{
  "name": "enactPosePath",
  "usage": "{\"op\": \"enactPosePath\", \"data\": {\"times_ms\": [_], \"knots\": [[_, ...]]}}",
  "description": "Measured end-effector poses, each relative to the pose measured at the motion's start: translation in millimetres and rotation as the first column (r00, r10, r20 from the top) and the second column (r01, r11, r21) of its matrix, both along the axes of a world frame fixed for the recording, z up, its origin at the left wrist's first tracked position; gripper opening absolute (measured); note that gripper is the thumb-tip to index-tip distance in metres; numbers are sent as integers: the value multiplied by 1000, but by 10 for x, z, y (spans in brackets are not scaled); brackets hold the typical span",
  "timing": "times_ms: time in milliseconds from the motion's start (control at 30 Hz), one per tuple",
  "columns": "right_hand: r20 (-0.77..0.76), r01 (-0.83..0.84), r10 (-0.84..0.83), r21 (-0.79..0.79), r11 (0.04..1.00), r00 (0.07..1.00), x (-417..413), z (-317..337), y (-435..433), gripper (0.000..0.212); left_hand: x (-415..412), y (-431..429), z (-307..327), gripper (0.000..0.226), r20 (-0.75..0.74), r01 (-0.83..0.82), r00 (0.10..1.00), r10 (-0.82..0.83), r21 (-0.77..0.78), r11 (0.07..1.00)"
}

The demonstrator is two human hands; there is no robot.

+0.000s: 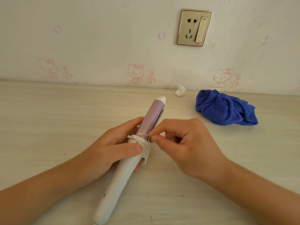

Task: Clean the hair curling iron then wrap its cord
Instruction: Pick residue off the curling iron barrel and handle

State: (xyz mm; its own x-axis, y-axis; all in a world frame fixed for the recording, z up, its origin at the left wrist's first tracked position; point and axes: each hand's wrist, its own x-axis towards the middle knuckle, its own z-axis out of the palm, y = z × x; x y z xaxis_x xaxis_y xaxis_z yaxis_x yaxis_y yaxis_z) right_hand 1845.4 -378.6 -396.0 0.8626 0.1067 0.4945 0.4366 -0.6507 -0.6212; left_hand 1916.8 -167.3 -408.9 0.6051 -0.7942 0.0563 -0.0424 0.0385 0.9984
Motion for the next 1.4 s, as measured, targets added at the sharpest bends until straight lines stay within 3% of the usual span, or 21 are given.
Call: {"op": "enactPosePath", "data": {"times_ms": [133,333,467,633,800,967,1100,1300,1400], "knots": [[-43,197,-193,134,971,980,165,60,-310,15,1,-11,-7,61,-22,-21,1000,21,19,1000],[11,-10,10,16,1000,1000,-10,-6,15,11,36,-9,-2,56,-59,-82,995,83,27,996],[5,170,-172,135,976,985,141,50,-251,12,53,3,30,55,-84,-42,995,45,37,998],[22,16,-17,50,999,1000,8,-21,7,9,88,25,79,57,-276,-18,961,13,-16,1000],[34,136,-142,143,980,989,125,25,-175,10,17,-22,114,52,-438,-13,899,-23,-78,997],[48,-7,3,93,996,999,-15,-5,26,10,-14,-43,126,50,-545,-14,835,-80,-166,986],[30,149,-158,195,969,987,133,39,-187,12,-14,-44,136,49,-527,26,844,-98,-142,989],[42,15,-19,105,994,999,29,-24,9,9,-50,-68,105,45,-503,-125,862,60,-96,987],[51,125,-137,193,973,989,134,25,-161,14,-51,-83,112,45,-500,-118,864,58,-88,989]]}}
